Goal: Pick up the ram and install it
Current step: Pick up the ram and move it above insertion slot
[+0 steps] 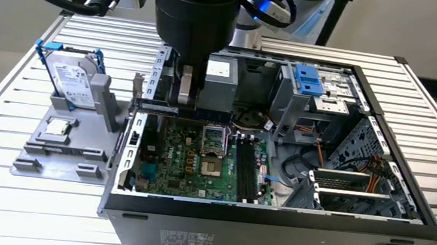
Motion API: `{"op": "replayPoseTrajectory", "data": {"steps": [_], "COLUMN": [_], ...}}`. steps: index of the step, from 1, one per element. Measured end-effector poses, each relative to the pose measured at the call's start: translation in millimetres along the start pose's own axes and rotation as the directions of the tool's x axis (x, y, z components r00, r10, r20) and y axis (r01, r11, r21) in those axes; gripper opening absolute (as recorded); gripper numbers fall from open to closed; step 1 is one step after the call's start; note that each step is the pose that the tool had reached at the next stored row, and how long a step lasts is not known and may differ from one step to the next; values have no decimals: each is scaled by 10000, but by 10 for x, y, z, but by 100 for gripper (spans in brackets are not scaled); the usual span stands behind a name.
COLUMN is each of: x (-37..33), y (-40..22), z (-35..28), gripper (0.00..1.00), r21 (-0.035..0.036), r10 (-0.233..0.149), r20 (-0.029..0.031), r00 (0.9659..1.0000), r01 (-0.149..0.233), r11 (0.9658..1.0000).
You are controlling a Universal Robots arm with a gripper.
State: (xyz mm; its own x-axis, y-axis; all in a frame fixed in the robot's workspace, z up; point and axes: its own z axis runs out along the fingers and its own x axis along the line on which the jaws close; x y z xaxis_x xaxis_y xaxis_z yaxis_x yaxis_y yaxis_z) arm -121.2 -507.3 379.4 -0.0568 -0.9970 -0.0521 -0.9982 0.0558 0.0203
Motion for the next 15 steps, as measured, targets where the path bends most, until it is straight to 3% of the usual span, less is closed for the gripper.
{"op": "replayPoseTrajectory", "data": {"steps": [15], "x": [-18], "y": [-324], "z": [-6], "gripper": [0], "r21": [-14], "r10": [1], "r20": [-1], "r00": [10000], "r01": [-1], "r11": [10000]}}
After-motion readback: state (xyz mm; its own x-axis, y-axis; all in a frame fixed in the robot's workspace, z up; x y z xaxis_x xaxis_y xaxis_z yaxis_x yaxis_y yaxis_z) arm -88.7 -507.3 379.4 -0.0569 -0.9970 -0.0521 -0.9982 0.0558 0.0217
